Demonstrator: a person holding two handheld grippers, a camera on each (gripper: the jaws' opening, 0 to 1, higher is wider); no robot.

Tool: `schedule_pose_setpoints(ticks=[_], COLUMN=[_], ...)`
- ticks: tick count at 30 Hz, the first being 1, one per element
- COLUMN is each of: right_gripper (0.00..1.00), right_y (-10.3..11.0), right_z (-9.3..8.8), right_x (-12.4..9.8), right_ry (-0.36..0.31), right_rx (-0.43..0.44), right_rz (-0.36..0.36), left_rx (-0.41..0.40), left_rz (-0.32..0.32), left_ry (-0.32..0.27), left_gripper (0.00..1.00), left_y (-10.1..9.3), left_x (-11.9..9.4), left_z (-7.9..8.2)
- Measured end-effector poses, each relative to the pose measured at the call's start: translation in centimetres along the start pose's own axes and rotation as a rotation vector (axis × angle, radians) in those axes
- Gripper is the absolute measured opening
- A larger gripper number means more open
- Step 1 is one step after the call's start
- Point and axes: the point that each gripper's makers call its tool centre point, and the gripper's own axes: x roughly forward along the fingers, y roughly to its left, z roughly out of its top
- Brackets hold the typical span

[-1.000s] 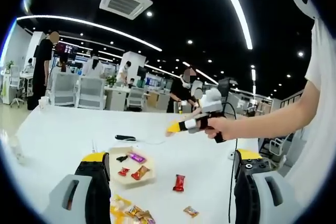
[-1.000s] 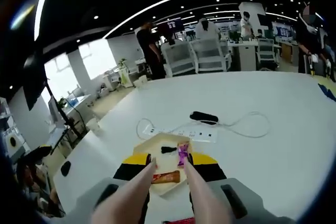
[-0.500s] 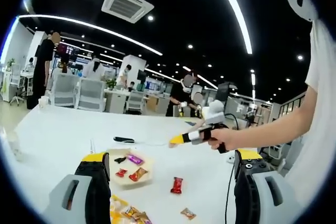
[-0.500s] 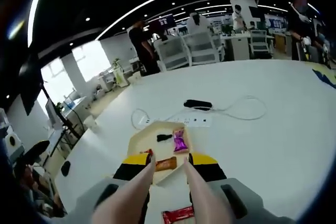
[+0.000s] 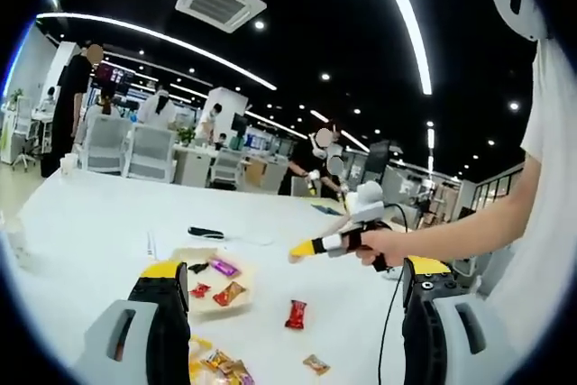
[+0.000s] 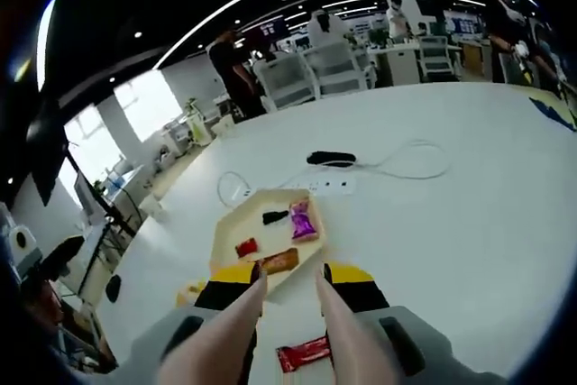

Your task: Place the target food into the container with the food tongs after gripping and lifting it, then release it inside without dropping or visibly crushing the food.

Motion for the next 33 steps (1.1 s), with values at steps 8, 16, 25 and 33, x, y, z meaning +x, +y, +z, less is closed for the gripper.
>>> schedule_pose_setpoints(ticks=[8,16,25,33], right_gripper=[0.27,0.27,0.27,0.28], right_y=[-0.4,0.4,-0.4,-0.7], right_z=[-1.3,-3.6,-5.6,-6.9], right_x=[-0.3,-0.4,-0.4,-0.4], right_ry=[0.022,0.138,0.172,0.19], right_rx=[-0.01,-0.243,-0.241,-0.193], right_rz=[0.003,0.094,0.108,0.085], left_rx=[-0.056,-0.047,-0.092,-0.094], left_rz=[-0.021,-0.012,-0.018,-0.013], left_ry=[-0.038,-0.022,-0.042,-0.046], left_gripper=[0.99,0.99,0.99,0.99], left_y=[-0.4,-0.1,-0.3,-0.3], left_x=[0.1,0.3,0.3,0.3], left_z=[0.6,-0.1,0.2,0.2])
